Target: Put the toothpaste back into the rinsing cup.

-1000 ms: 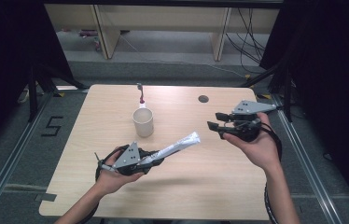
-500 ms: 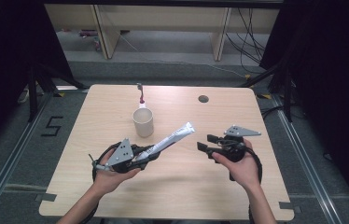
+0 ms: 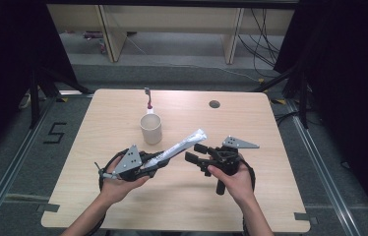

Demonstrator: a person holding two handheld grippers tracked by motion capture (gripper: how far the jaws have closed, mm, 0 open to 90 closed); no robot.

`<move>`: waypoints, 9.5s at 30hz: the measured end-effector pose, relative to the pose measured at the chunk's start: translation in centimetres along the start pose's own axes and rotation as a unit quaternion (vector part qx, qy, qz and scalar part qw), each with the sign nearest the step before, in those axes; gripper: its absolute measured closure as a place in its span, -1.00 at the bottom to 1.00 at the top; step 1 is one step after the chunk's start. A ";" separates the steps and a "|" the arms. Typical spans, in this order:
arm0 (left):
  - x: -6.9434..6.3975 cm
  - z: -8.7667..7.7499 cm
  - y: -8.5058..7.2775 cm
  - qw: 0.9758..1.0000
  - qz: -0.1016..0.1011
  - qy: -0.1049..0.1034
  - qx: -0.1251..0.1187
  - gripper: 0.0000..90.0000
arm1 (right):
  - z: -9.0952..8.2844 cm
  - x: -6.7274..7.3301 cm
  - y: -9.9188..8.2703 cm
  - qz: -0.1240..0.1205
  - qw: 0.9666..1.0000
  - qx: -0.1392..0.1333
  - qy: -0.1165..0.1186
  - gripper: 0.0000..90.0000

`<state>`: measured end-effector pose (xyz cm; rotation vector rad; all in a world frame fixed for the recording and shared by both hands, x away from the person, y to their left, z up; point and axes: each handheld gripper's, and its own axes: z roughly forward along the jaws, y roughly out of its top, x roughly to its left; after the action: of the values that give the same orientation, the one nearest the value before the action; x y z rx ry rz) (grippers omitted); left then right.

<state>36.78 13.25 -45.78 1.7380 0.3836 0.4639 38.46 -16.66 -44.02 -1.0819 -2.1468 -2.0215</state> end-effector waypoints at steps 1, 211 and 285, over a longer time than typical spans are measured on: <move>0.1 0.0 0.0 1.000 0.001 0.002 0.003 0.57 | 0.3 0.0 -0.1 0.006 1.000 0.003 0.002 -0.21; 6.2 -0.3 5.7 0.985 0.009 0.172 -0.017 0.68 | -7.8 -1.8 -4.5 -0.099 0.962 -0.034 -0.253 -0.12; 11.5 4.7 -0.6 0.977 -0.062 0.205 0.007 0.67 | -8.1 -2.6 -6.0 -0.086 0.961 -0.026 -0.261 -0.14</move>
<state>49.08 15.07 -46.08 1.6150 0.7858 0.7310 34.04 -24.62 -49.11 -1.6481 -2.5089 -2.0452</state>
